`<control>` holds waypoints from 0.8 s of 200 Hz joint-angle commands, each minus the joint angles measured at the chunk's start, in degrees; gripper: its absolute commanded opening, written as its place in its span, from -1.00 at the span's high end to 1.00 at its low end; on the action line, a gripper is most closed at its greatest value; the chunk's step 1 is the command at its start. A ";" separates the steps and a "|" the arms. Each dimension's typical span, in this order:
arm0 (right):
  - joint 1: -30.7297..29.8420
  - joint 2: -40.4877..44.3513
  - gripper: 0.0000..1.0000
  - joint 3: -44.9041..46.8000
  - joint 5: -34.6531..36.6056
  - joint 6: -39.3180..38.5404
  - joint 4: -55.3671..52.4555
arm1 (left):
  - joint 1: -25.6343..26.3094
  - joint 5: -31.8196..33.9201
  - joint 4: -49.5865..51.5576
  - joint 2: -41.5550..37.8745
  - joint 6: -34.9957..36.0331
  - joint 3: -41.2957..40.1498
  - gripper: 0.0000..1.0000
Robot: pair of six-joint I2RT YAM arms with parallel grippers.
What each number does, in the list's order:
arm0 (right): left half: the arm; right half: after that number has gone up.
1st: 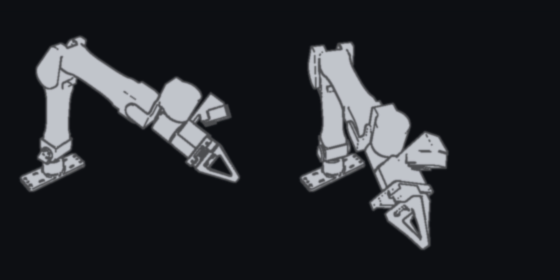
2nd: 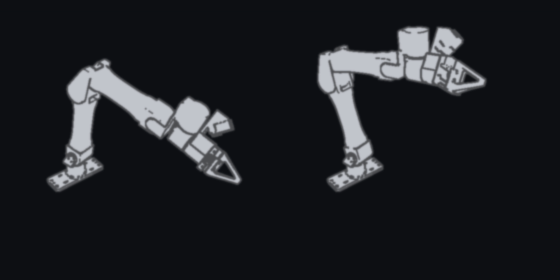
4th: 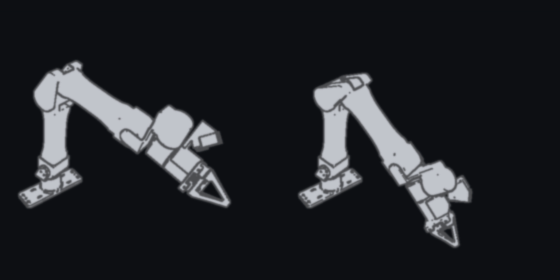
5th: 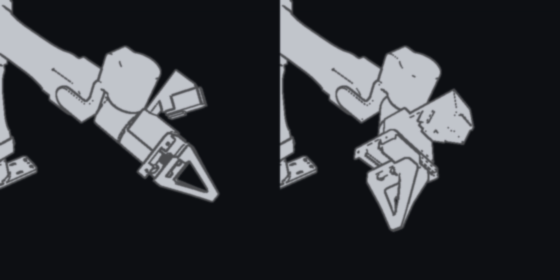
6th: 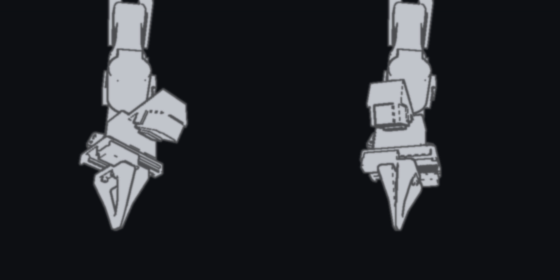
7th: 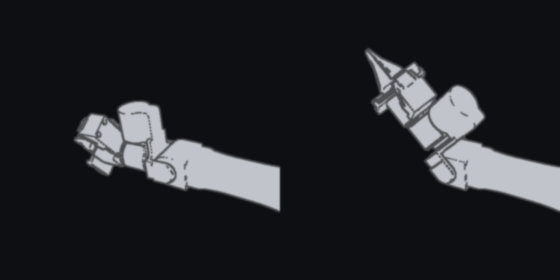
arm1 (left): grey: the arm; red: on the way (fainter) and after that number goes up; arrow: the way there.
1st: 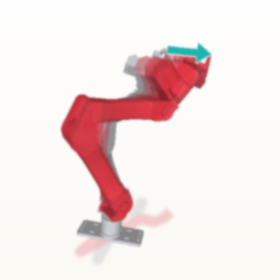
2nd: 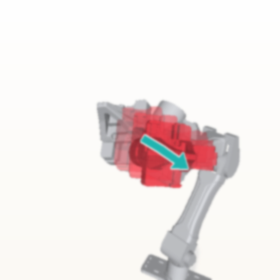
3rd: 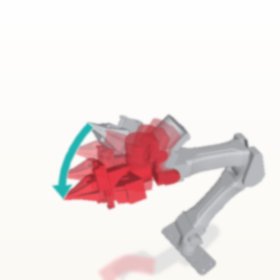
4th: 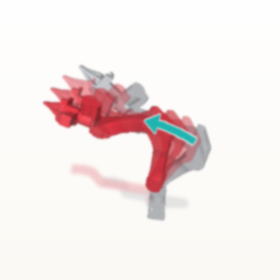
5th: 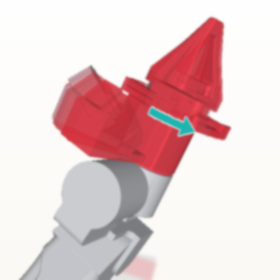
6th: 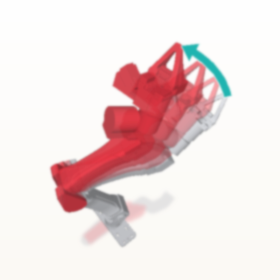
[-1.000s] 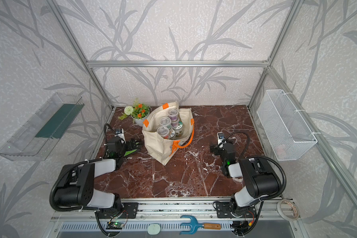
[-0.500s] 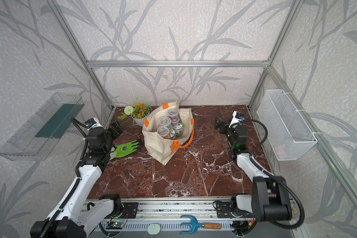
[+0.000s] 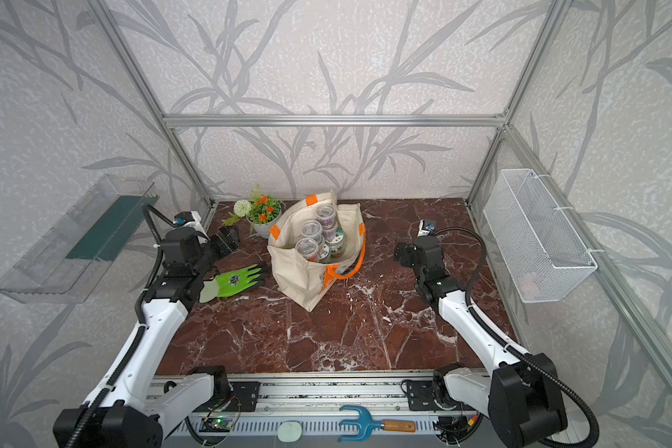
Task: Take out the seed jars from the canvas bag
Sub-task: Pick up the seed jar from the canvas bag.
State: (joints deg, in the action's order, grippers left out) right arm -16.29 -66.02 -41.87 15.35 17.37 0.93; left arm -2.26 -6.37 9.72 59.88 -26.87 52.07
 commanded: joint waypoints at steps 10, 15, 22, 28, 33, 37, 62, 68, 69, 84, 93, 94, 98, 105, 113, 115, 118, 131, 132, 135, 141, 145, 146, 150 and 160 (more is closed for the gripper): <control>-0.76 2.57 -0.98 -4.94 -2.77 1.10 -7.50 | 4.24 -2.39 4.13 6.20 6.82 7.64 -0.66; -0.77 2.28 -0.98 -5.54 -3.43 1.60 -8.78 | 5.48 -1.04 5.74 7.74 8.23 9.31 -0.65; -0.84 2.00 -0.99 -6.00 -4.30 2.27 -9.95 | 7.61 0.85 7.47 10.17 10.09 11.69 -0.61; -0.84 1.80 -0.99 -6.33 -5.33 2.53 -10.52 | 9.30 2.69 8.96 12.23 11.20 13.71 -0.57; -0.84 1.57 -0.98 -6.60 -6.08 2.89 -11.03 | 10.43 3.80 9.94 13.63 11.71 15.26 -0.54; -0.84 1.47 -0.99 -6.77 -6.72 3.29 -11.33 | 10.91 4.11 10.51 15.03 11.71 16.26 -0.52; -0.84 0.89 -0.99 -8.42 -8.11 3.82 -14.10 | 11.14 -0.04 10.58 20.75 11.03 20.90 -0.43; -0.84 0.94 -0.99 -8.78 -8.17 3.90 -14.67 | 11.21 -0.81 10.80 21.95 11.33 22.06 -0.42; -0.84 0.96 -0.99 -8.81 -8.20 3.90 -14.74 | 11.22 -0.96 10.87 22.17 11.37 22.26 -0.43; -0.84 1.22 -0.99 -9.34 -8.97 3.82 -15.46 | 11.56 -2.18 12.75 25.15 12.21 25.36 -0.40; -0.84 1.16 -0.99 -9.78 -9.28 3.81 -16.21 | 11.79 -2.31 13.37 26.64 12.16 26.63 -0.39; -0.84 1.16 -0.99 -9.84 -9.33 3.82 -16.31 | 11.81 -2.36 13.39 26.80 12.09 26.70 -0.39; -0.84 1.11 -0.99 -10.10 -9.44 3.82 -16.61 | 11.91 -2.59 13.28 27.25 12.03 26.91 -0.39; -0.84 0.99 -0.99 -10.41 -9.73 3.73 -17.14 | 11.93 -3.20 13.42 28.07 11.94 27.36 -0.39; -0.85 0.90 -0.99 -10.88 -9.90 3.73 -17.79 | 11.98 -4.25 13.97 29.01 11.96 28.21 -0.39; -0.84 0.89 -0.99 -10.94 -9.93 3.77 -17.91 | 11.94 -4.52 14.16 29.30 12.01 28.42 -0.39; -0.84 0.89 -0.99 -11.10 -9.91 3.81 -18.19 | 12.04 -4.86 14.34 29.62 12.09 28.67 -0.39; -0.84 0.97 -0.99 -11.48 -10.02 3.99 -18.98 | 12.27 -6.24 15.45 30.82 12.58 29.61 -0.39; -0.84 0.98 -0.99 -11.48 -10.01 3.99 -18.96 | 12.28 -6.35 15.48 30.91 12.61 29.68 -0.39; -0.87 0.98 -0.99 -11.56 -10.03 4.07 -19.09 | 12.36 -6.49 15.87 31.10 12.73 29.91 -0.39; -0.84 1.13 -0.99 -11.72 -10.09 4.16 -19.28 | 12.52 -6.62 16.28 31.35 12.96 30.18 -0.39; -0.84 1.15 -0.99 -11.81 -10.15 4.25 -19.48 | 12.59 -6.73 16.61 31.51 12.97 30.19 -0.39; -0.84 1.20 -0.99 -11.78 -10.16 4.25 -19.52 | 12.66 -6.77 16.67 31.48 12.98 30.19 -0.39; -0.84 1.24 -0.99 -11.90 -10.15 4.26 -19.64 | 12.63 -6.88 16.81 31.56 12.99 30.19 -0.39; -0.84 1.24 -0.99 -12.14 -10.25 4.34 -19.83 | 12.68 -7.39 16.72 31.69 12.77 29.97 -0.39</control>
State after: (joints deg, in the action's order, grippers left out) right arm -16.97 -65.10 -52.03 5.91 21.19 -16.27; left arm 9.89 -11.14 23.22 91.22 -15.59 80.64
